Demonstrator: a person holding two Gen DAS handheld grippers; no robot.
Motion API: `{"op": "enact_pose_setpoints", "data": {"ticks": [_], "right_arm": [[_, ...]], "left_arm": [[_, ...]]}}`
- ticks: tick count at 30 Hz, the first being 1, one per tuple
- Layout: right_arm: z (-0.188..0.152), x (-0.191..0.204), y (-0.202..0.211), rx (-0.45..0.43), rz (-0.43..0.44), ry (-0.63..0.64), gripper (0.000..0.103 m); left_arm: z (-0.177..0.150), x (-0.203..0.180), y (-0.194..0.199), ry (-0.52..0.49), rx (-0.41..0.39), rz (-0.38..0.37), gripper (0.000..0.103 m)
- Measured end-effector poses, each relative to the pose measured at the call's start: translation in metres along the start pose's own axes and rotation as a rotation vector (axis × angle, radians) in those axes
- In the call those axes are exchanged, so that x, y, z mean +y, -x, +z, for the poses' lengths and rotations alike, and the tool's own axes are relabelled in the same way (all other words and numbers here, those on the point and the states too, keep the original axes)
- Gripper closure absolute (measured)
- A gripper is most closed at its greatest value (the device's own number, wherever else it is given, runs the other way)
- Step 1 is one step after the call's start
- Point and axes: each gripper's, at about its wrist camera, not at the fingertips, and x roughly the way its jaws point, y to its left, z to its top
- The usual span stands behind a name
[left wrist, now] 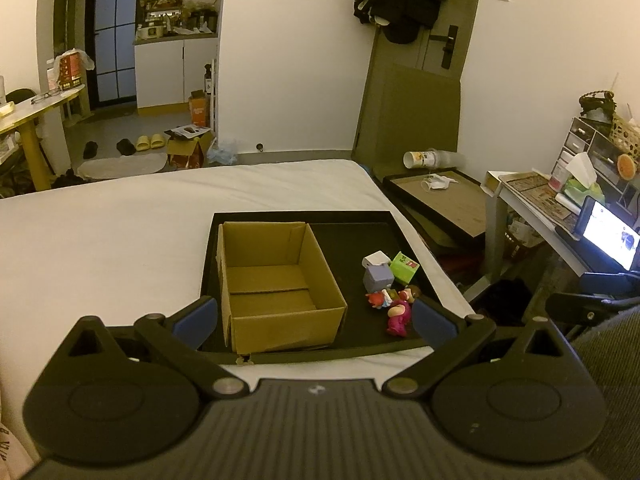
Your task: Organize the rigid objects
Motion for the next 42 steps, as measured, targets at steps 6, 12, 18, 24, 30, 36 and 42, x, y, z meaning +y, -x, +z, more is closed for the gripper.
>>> {"op": "enact_pose_setpoints", "data": {"ticks": [6, 12, 18, 24, 30, 36, 42], "right_arm": [[0.000, 0.000, 0.001, -0.002, 0.000, 0.002, 0.000], [0.001, 0.002, 0.002, -0.006, -0.001, 0.004, 0.000], [0.002, 0.006, 0.002, -0.007, -0.004, 0.006, 0.000], [0.003, 0.009, 0.003, -0.007, -0.007, 0.002, 0.001], [0.005, 0.013, 0.003, -0.007, -0.001, -0.001, 0.002], [0.004, 0.014, 0.003, -0.008, 0.003, -0.003, 0.002], [0.004, 0.015, 0.003, -0.011, 0.002, -0.003, 0.002]], "left_arm": [[0.000, 0.000, -0.001, 0.002, 0.000, -0.002, 0.000], [0.000, 0.000, -0.001, 0.008, 0.000, -0.007, 0.000], [0.000, 0.001, 0.000, 0.013, 0.000, -0.011, 0.000], [-0.001, 0.002, 0.000, 0.017, -0.002, -0.011, 0.000], [0.001, 0.003, 0.000, 0.026, -0.001, -0.010, 0.000], [0.000, 0.004, 0.000, 0.027, -0.003, -0.012, 0.000], [0.000, 0.005, 0.002, 0.027, -0.005, -0.007, 0.000]]}}
